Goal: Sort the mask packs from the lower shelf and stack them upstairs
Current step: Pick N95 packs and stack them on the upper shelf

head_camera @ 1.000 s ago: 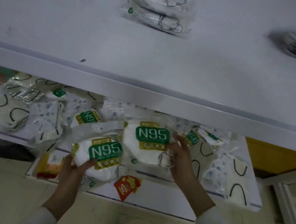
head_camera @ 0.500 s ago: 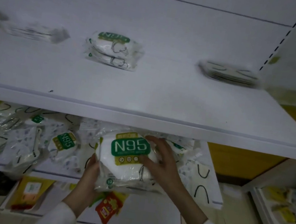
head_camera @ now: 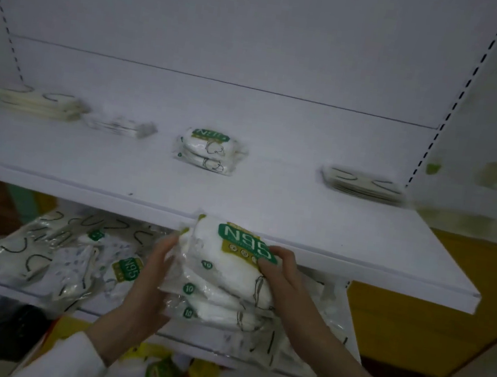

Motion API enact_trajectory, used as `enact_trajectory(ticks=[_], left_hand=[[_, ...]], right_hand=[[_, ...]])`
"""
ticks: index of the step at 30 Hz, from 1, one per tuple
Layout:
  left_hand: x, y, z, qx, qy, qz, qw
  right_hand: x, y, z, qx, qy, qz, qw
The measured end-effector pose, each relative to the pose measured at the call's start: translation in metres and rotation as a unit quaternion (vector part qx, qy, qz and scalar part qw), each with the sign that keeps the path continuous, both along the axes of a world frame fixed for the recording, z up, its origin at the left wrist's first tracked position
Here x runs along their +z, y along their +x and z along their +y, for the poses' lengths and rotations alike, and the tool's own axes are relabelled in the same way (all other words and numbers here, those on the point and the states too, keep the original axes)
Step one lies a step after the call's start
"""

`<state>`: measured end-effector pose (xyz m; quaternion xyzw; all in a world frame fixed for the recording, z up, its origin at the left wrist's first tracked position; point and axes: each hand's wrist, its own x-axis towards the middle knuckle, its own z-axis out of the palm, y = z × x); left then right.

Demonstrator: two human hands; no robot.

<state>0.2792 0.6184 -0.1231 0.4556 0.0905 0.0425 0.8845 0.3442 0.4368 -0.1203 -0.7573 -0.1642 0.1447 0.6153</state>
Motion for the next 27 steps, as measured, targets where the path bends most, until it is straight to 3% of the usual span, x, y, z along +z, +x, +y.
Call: enact_trajectory(ticks=[4, 11, 13, 16, 22, 27], left_hand=[[0.030, 0.000, 0.013, -0.054, 0.057, -0.066, 0.995], [0.101, 0.060, 0.057, 0.034, 0.138, -0.167, 0.976], [0.115, 0.096, 0.081, 0.088, 0.171, -0.162, 0.968], [0.134, 0.142, 0.119, 0.081, 0.221, -0.161, 0.958], [0.164, 0.223, 0.170, 0.055, 0.206, -0.107, 0.971], [0.145, 0.274, 0.192, 0.006, 0.192, -0.075, 0.978]], right_hand=[[0.036, -0.010, 0.008, -0.006, 0.003, -0.057, 0.998], [0.103, 0.036, 0.054, -0.046, 0.055, -0.091, 0.993], [0.116, 0.064, 0.075, -0.067, 0.068, -0.092, 0.991], [0.135, 0.112, 0.108, -0.093, 0.070, -0.085, 0.990], [0.163, 0.188, 0.173, -0.130, 0.028, -0.111, 0.985], [0.145, 0.232, 0.205, -0.163, -0.009, -0.077, 0.984]])
